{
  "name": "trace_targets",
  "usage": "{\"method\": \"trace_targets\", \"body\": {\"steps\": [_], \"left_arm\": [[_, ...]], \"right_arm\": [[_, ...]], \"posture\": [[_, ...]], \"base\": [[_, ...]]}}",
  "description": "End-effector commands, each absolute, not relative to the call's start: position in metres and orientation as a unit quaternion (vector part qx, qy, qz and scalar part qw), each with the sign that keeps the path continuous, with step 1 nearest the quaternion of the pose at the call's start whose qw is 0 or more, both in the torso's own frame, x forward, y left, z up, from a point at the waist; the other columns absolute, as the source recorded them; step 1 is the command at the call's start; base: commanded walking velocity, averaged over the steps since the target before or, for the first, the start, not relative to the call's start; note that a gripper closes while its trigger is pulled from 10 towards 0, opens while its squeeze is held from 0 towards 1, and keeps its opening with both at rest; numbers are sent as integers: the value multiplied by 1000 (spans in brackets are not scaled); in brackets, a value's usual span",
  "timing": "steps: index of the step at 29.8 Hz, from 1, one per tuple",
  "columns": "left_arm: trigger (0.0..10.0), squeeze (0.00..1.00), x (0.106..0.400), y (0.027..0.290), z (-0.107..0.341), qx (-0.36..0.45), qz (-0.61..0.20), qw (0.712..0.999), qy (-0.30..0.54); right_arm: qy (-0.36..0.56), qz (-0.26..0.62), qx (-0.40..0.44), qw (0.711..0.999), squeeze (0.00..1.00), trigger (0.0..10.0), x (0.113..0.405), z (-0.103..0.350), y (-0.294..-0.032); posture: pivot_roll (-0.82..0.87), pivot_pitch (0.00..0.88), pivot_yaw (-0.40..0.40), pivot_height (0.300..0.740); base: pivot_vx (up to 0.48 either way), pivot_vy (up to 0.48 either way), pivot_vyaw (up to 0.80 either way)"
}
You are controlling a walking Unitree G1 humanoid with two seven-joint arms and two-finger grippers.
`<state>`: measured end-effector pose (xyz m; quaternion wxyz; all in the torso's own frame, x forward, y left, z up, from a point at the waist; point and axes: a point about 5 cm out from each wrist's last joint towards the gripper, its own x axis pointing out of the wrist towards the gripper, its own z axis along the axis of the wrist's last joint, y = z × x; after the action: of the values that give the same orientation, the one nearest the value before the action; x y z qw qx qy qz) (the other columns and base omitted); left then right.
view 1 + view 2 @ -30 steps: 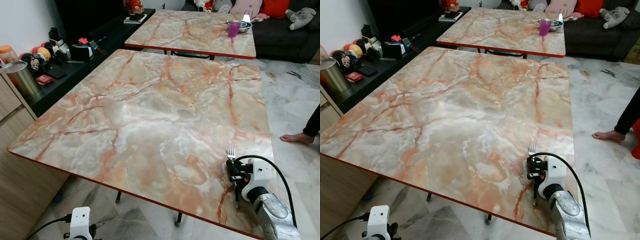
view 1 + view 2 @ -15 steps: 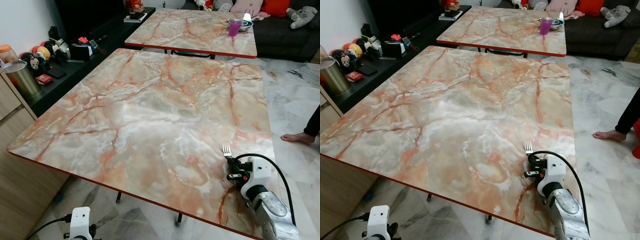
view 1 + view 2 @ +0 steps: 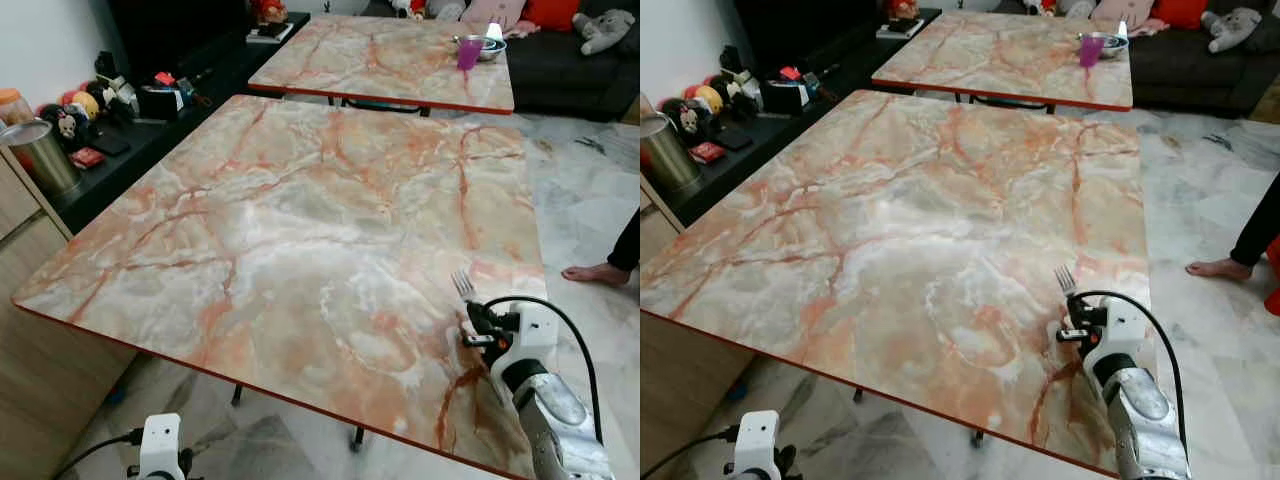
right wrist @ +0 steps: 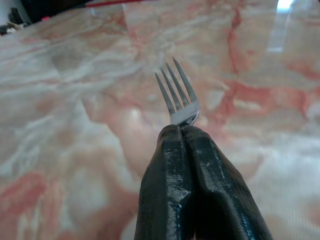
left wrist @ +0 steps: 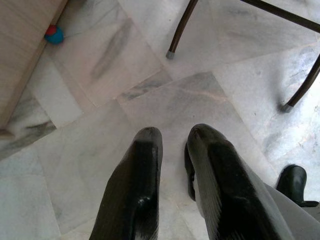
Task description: Setting the table
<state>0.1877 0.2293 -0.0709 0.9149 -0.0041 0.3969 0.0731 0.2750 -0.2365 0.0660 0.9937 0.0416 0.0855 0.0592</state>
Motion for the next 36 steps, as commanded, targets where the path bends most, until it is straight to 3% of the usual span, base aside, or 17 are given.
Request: {"method": "trace_targets", "body": {"steps": [1, 14, 26, 27, 35, 36], "left_arm": [[10000, 0, 184, 233, -72, -4, 78, 912, 402], [10000, 0, 185, 232, -72, -6, 81, 912, 403], [10000, 0, 185, 232, -72, -5, 78, 912, 403], [10000, 0, 185, 232, -72, -3, 77, 912, 403], [10000, 0, 185, 232, -72, -2, 77, 912, 403], [10000, 0, 185, 232, -72, -2, 77, 912, 403]], "right_arm": [[67, 63, 39, 995, 0, 10000, 280, 78, -236], [73, 58, 44, 995, 0, 10000, 278, 77, -237], [125, 26, 66, 990, 0, 10000, 262, 45, -241], [123, 26, 67, 990, 980, 10000, 263, 46, -241], [121, 25, 68, 990, 1000, 10000, 263, 47, -240], [108, 25, 58, 992, 0, 10000, 268, 54, -240]], "posture": [[56, 44, 13, 740], [58, 48, 9, 740], [58, 51, 11, 740], [61, 50, 13, 740], [61, 50, 13, 740], [60, 46, 11, 740]], "base": [[0, 0, 0], [0, 0, 0], [0, 0, 0], [0, 0, 0], [0, 0, 0], [0, 0, 0]]}}
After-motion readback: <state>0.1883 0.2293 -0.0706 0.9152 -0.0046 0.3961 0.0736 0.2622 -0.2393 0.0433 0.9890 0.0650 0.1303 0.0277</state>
